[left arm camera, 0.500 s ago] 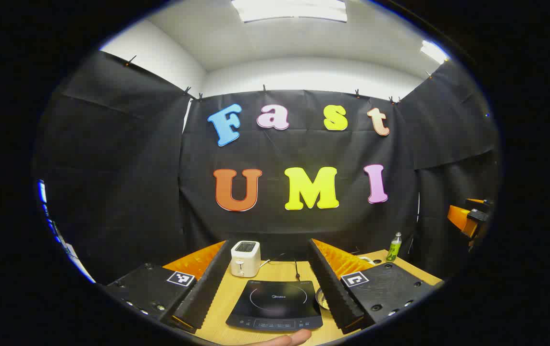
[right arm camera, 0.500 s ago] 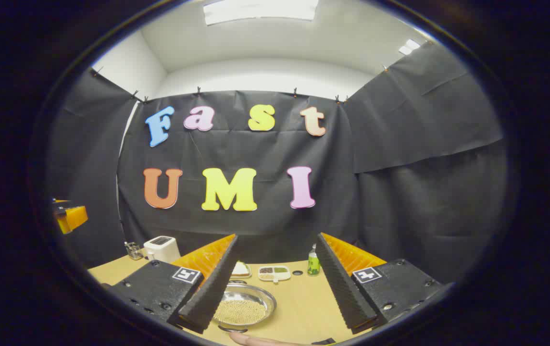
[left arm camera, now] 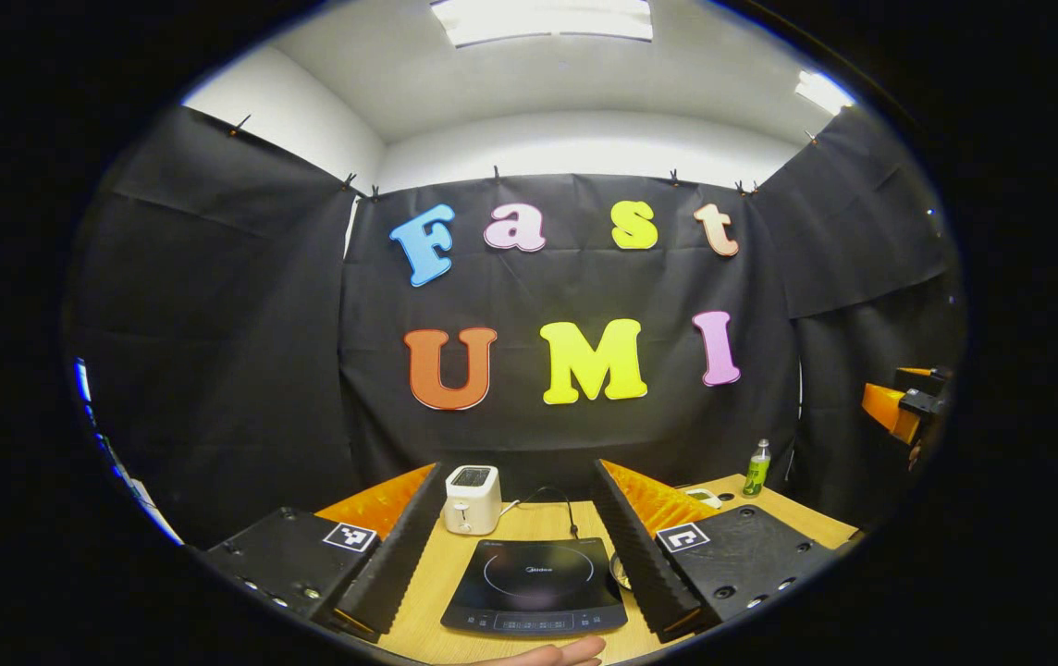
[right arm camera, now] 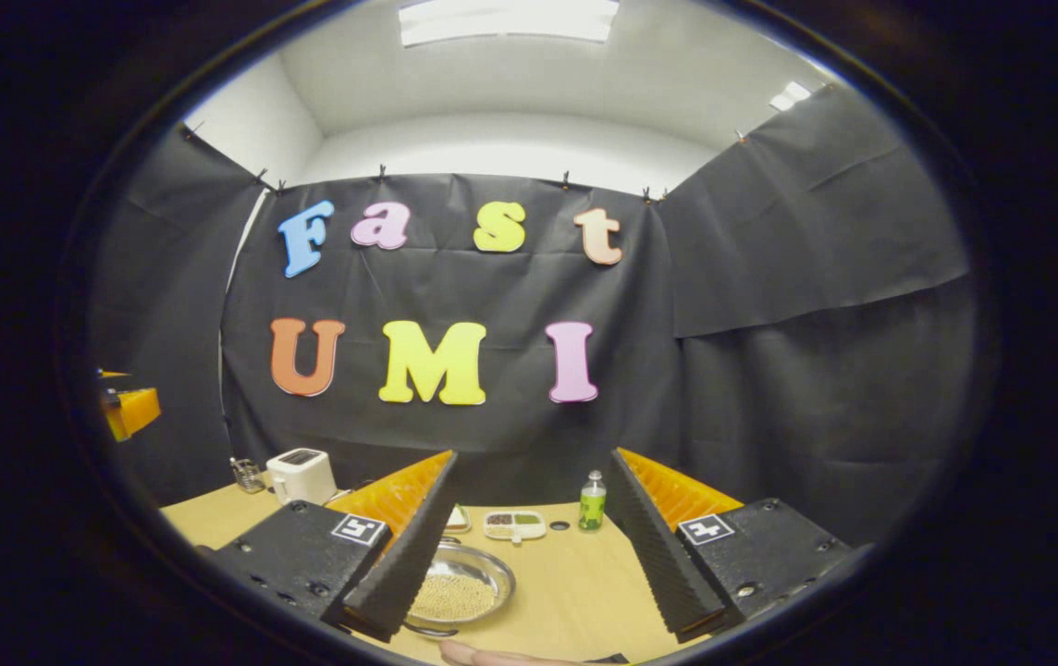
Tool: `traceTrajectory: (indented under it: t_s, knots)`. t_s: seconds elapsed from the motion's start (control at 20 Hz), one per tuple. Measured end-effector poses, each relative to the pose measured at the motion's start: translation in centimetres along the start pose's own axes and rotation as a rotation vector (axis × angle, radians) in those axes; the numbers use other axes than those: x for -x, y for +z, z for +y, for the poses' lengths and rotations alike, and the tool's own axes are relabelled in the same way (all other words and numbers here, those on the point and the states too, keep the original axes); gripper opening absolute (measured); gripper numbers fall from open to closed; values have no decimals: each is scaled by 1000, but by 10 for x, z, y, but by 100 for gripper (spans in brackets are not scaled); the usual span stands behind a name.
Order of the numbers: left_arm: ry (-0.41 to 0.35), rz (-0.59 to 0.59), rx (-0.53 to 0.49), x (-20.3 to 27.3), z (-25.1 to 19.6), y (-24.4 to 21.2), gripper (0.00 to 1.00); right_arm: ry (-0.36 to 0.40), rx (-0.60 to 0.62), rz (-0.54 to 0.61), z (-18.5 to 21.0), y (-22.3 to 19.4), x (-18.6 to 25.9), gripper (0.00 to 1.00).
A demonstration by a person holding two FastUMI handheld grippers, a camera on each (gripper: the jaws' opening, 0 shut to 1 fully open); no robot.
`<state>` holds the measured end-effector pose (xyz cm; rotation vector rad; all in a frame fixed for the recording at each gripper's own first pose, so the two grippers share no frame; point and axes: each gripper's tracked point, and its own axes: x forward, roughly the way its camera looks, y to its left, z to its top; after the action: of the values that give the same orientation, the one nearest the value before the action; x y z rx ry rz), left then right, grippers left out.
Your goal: First push the handle of the pot to place it horizontally, then grasp the pot with both hands and set it on the induction cooktop.
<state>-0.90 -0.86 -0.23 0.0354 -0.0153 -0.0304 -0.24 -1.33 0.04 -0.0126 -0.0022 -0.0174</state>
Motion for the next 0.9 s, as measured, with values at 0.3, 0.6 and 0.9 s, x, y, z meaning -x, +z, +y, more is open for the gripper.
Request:
traceTrajectory:
  t_s: [0.3, 0.6, 0.9]
  knots:
    - [-18, 7, -14, -1, -8, -10, 94, -3, -12, 48, 2, -20, -9, 100]
    - [-37, 14, -40, 2, -13, -16, 94, 86, -11, 138, 34, -58, -19, 88]
    - [-41, -3, -41, 15, -15, -12, 96, 205, 104, 240, 90, -118, -27, 52]
